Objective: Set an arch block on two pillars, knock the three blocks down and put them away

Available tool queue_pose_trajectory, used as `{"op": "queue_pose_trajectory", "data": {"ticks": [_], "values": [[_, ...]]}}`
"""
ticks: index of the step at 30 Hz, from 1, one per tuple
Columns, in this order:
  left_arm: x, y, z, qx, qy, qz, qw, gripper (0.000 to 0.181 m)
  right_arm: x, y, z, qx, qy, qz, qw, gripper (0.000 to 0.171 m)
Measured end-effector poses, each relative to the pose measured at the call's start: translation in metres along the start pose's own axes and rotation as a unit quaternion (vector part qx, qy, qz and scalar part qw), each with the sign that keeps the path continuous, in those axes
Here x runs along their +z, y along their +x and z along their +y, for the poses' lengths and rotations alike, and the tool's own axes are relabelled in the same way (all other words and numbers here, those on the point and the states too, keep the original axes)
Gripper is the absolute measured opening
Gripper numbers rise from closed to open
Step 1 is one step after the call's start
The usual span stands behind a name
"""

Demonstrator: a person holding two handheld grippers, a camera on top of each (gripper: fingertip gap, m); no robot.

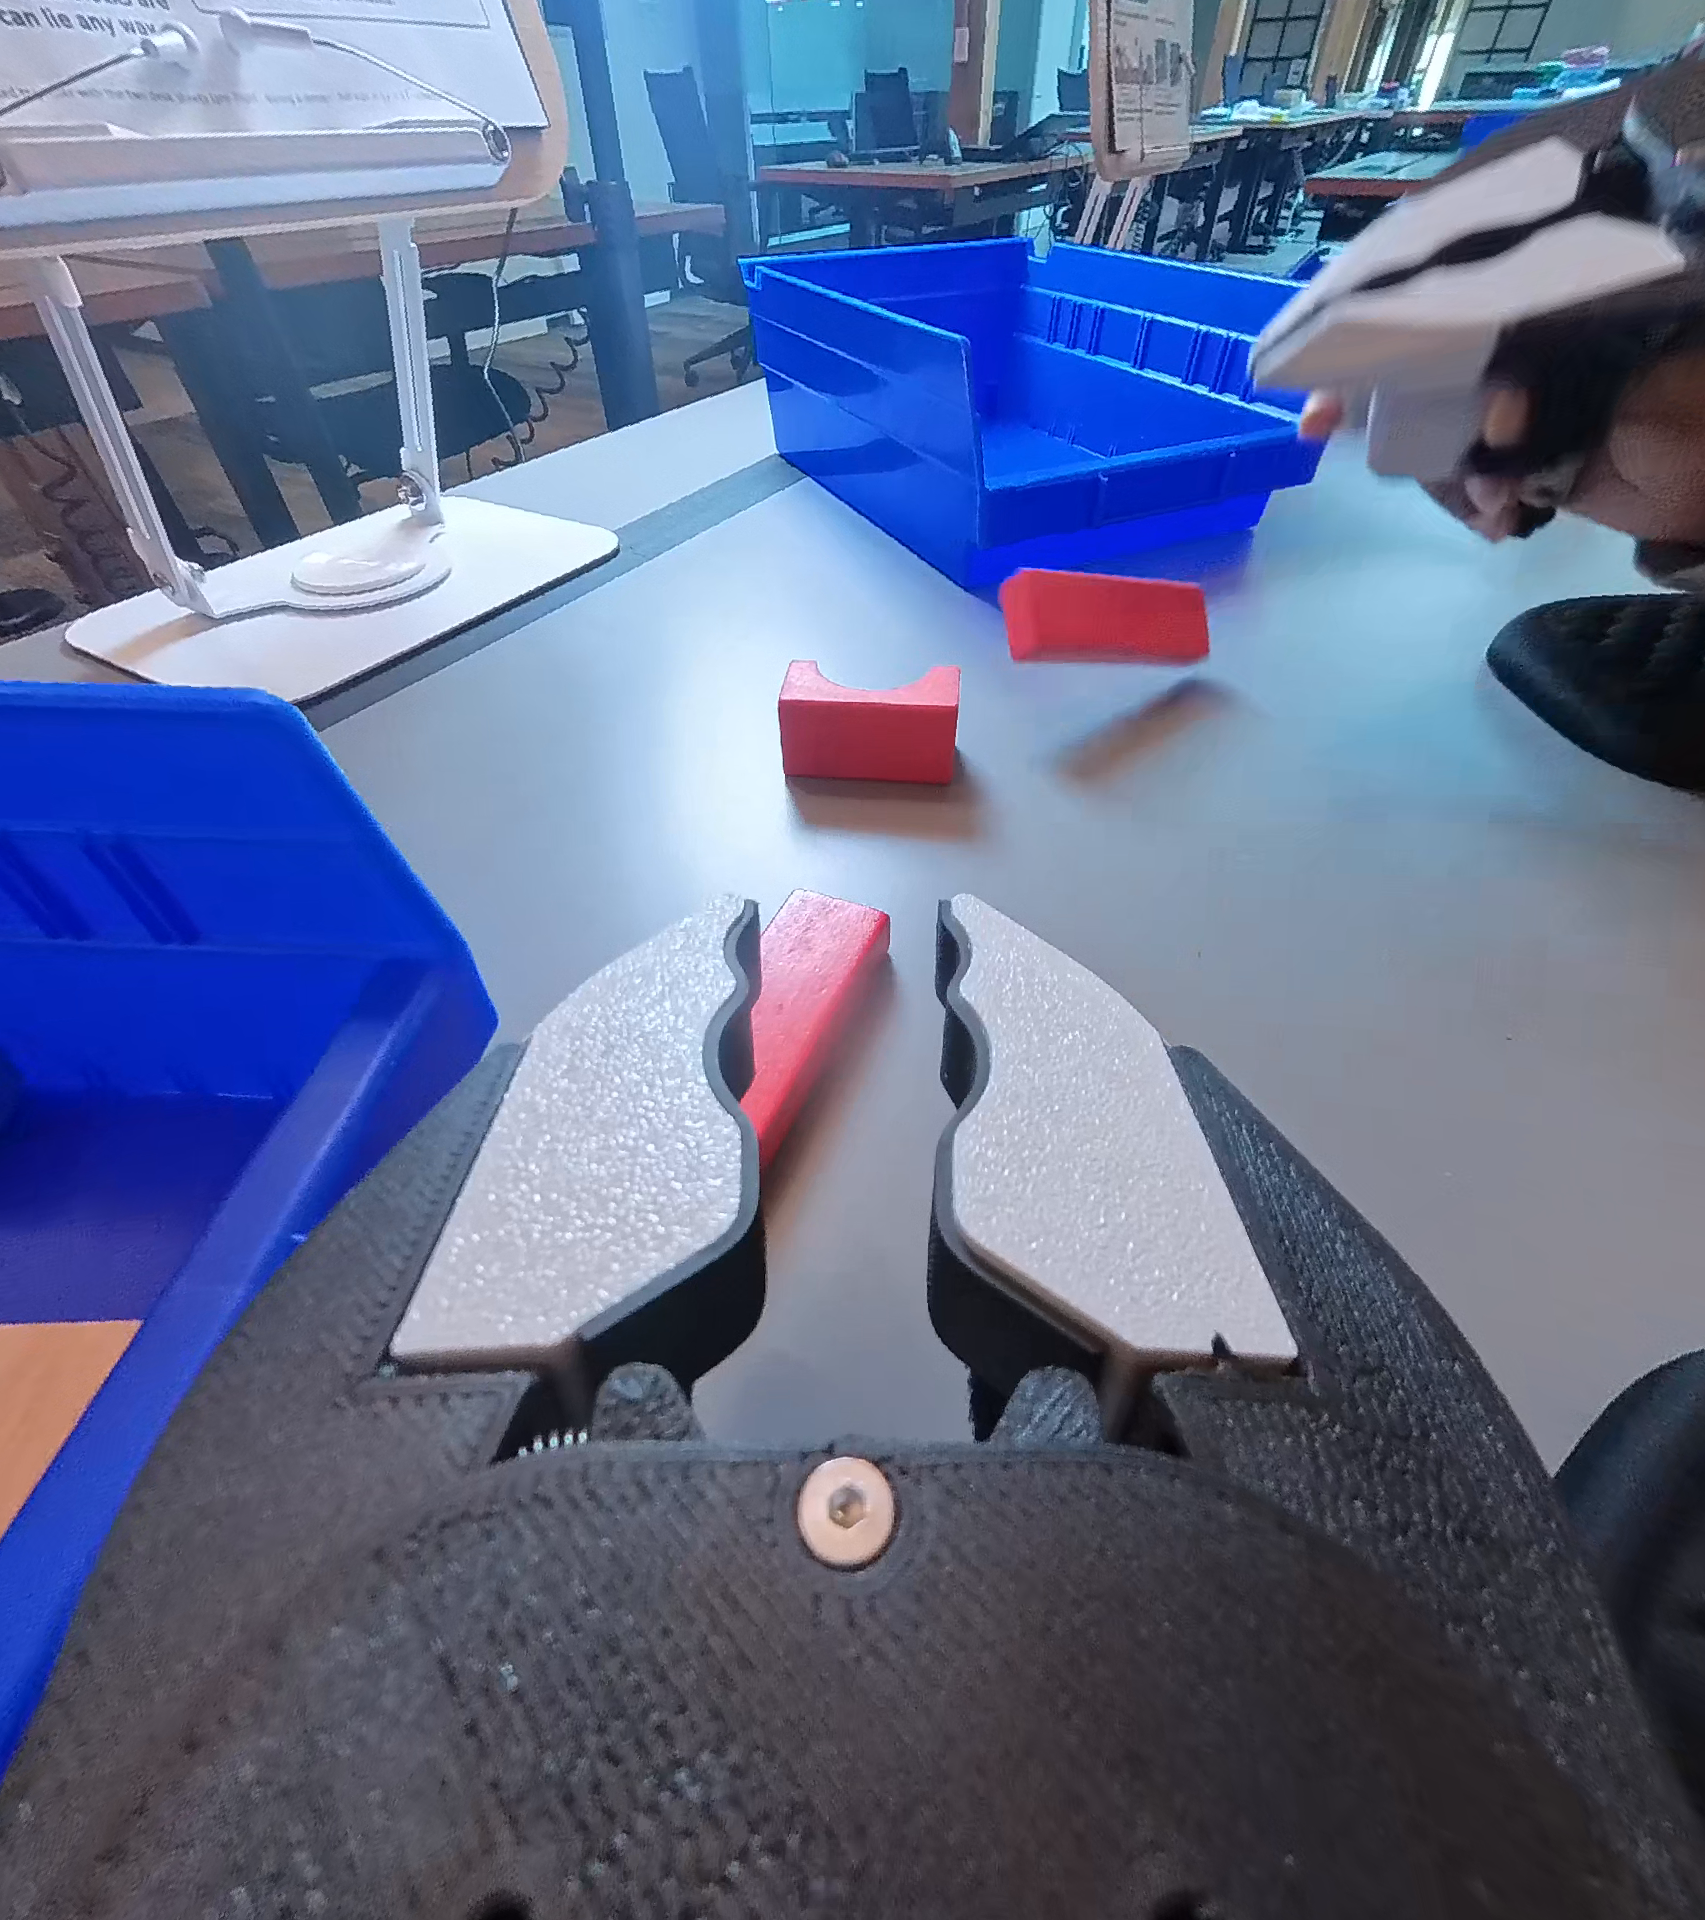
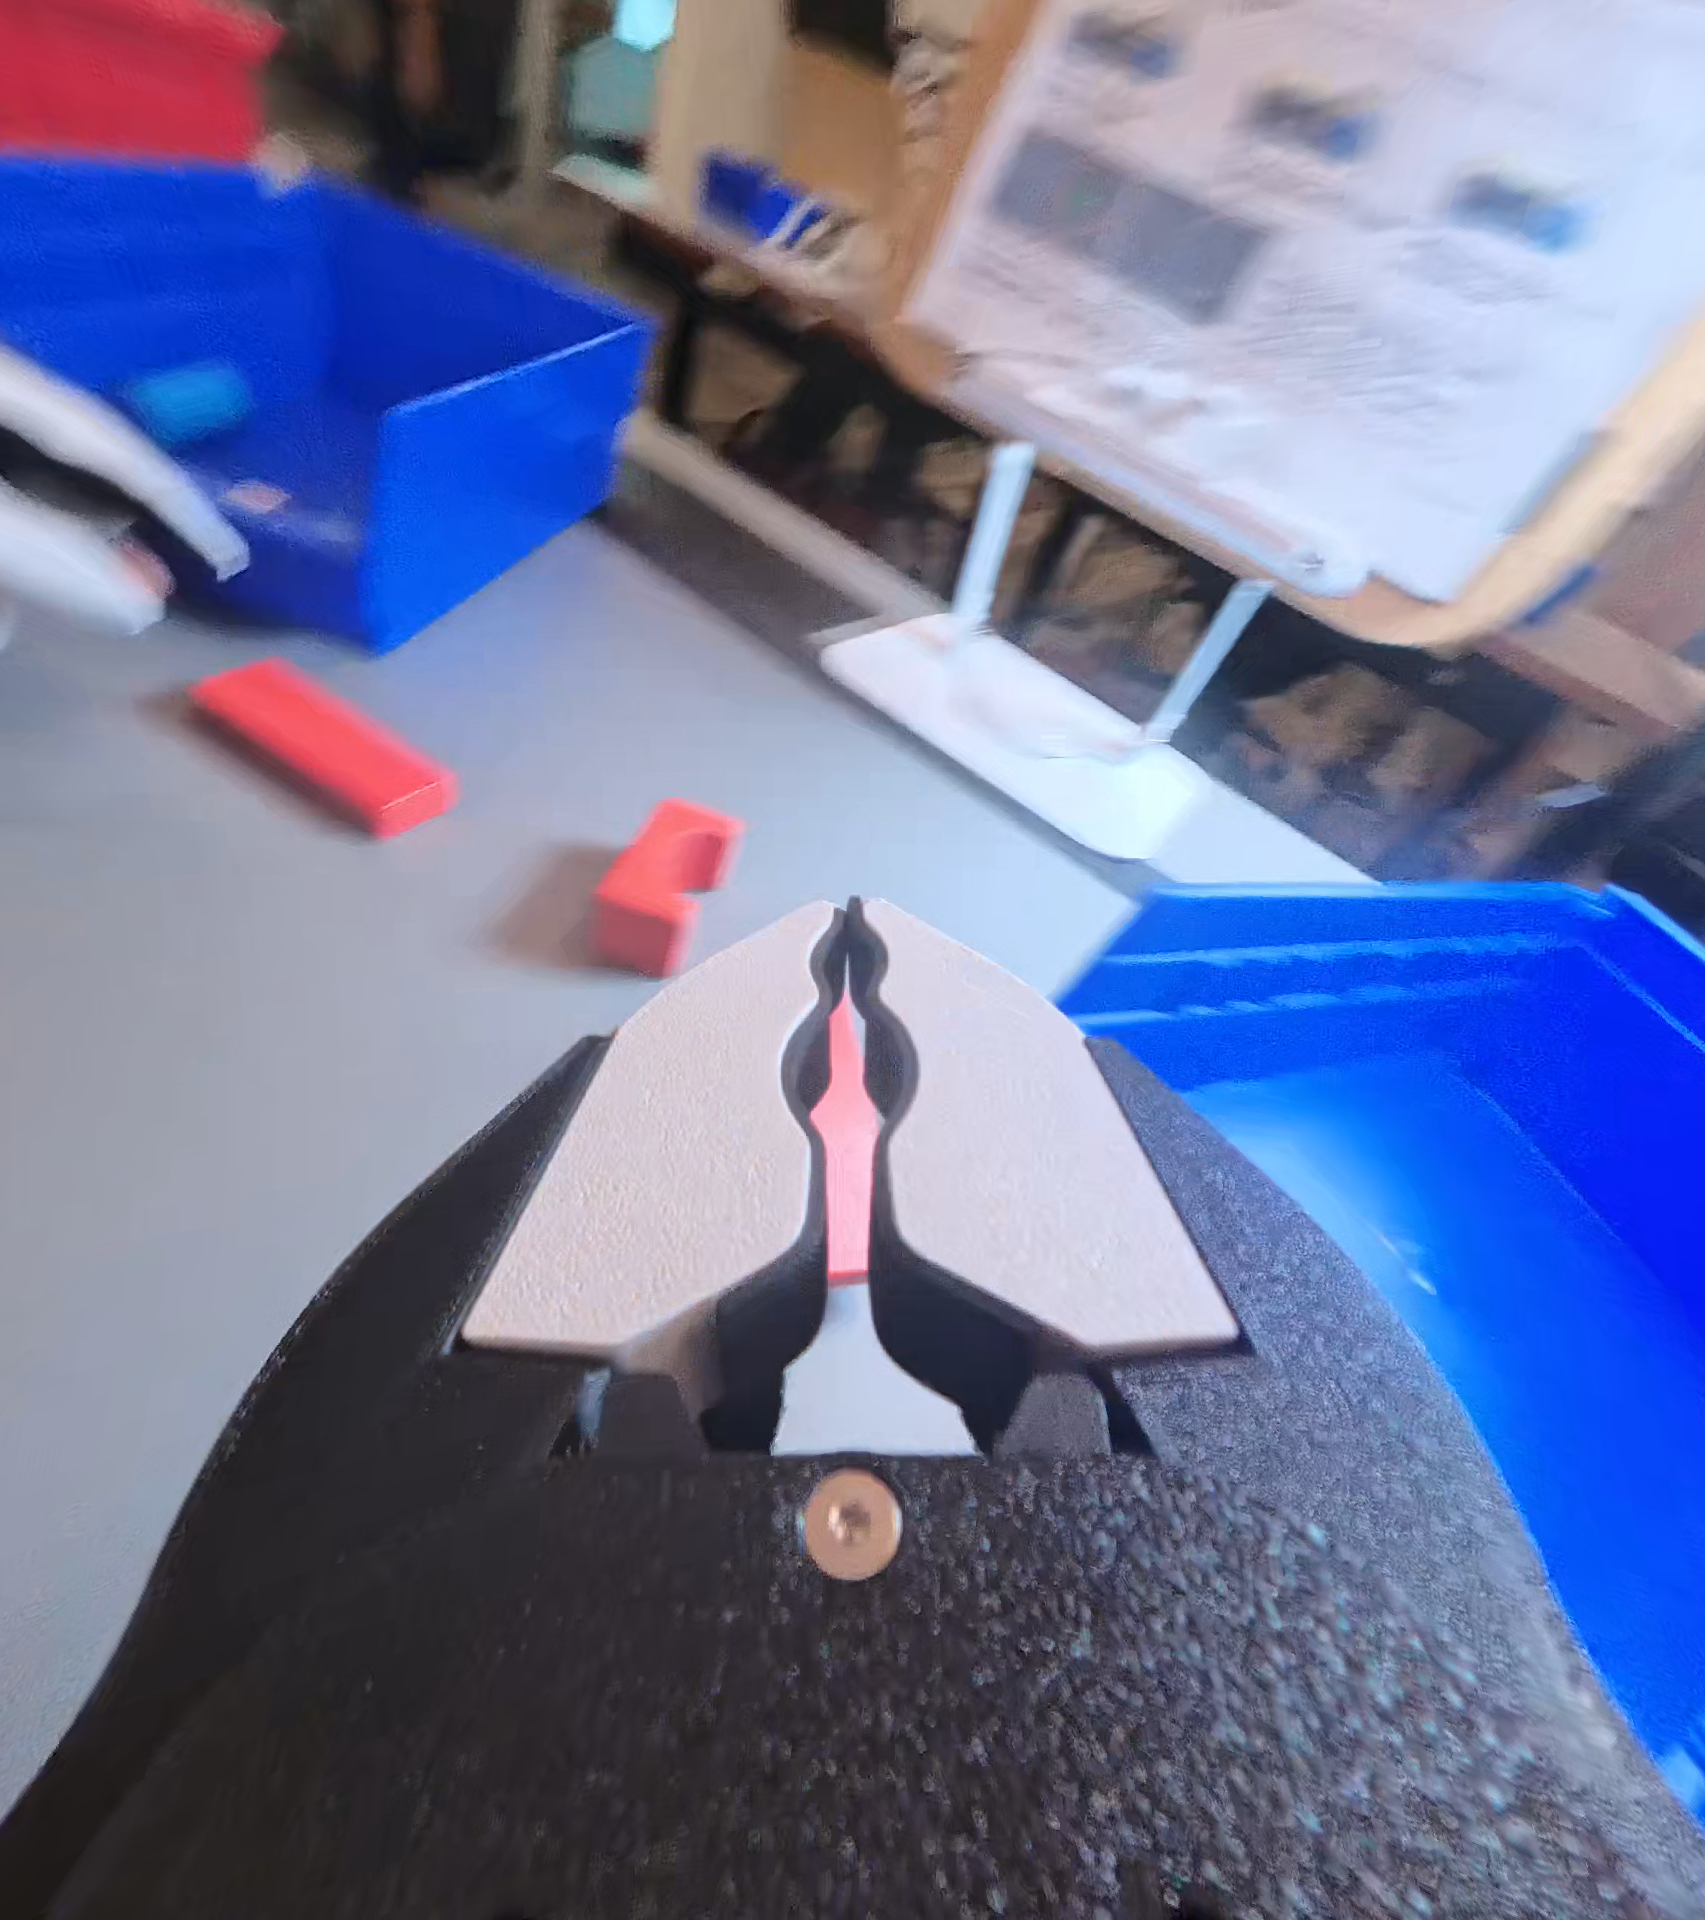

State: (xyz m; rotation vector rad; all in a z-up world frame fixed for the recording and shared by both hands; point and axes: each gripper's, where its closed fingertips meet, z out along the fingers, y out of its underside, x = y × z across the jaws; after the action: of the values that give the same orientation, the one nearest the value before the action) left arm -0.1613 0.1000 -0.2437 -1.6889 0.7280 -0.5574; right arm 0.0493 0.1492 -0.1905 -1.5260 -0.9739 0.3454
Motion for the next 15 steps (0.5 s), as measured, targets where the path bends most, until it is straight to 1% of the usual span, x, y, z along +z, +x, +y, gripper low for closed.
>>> {"op": "queue_pose_trajectory", "data": {"ticks": [2,3,4,5,6,8,9,10,12,14,15], "values": [[0.000,0.000,0.000,-0.001,0.002,0.000,1.000,0.033,-0.016,0.043,0.001,0.040,0.018,0.067,0.997,0.000],[0.000,-0.001,0.000,-0.002,0.002,-0.001,1.000,0.033,-0.021,0.058,0.008,0.050,0.015,0.085,0.995,0.000],[0.000,-0.001,0.000,-0.003,0.002,-0.001,1.000,0.033,-0.022,0.064,0.016,0.054,0.004,0.080,0.995,0.000],[0.000,-0.001,0.000,-0.004,0.002,-0.001,1.000,0.033,-0.021,0.063,0.025,0.054,-0.009,0.061,0.997,0.001],[0.000,-0.001,0.000,-0.004,0.002,-0.001,1.000,0.033,-0.017,0.057,0.035,0.054,-0.027,0.034,0.998,0.007],[0.000,-0.001,0.000,-0.004,0.001,-0.002,1.000,0.033,-0.005,0.041,0.057,0.065,-0.085,-0.013,0.994,0.025],[0.000,-0.001,0.000,-0.005,0.001,-0.002,1.000,0.032,0.000,0.035,0.068,0.065,-0.118,-0.021,0.991,0.034],[0.000,-0.001,0.000,-0.005,0.001,-0.002,1.000,0.032,0.005,0.032,0.080,0.059,-0.151,-0.022,0.987,0.040],[0.000,-0.001,0.000,-0.004,0.001,-0.001,1.000,0.032,0.009,0.032,0.106,0.050,-0.214,-0.011,0.975,0.045],[0.000,-0.001,0.000,-0.003,0.000,0.000,1.000,0.032,0.009,0.035,0.131,0.080,-0.270,0.000,0.959,0.052],[0.000,0.000,0.001,-0.002,-0.001,0.001,1.000,0.032,0.010,0.039,0.136,0.101,-0.275,0.008,0.956,0.055]]}}
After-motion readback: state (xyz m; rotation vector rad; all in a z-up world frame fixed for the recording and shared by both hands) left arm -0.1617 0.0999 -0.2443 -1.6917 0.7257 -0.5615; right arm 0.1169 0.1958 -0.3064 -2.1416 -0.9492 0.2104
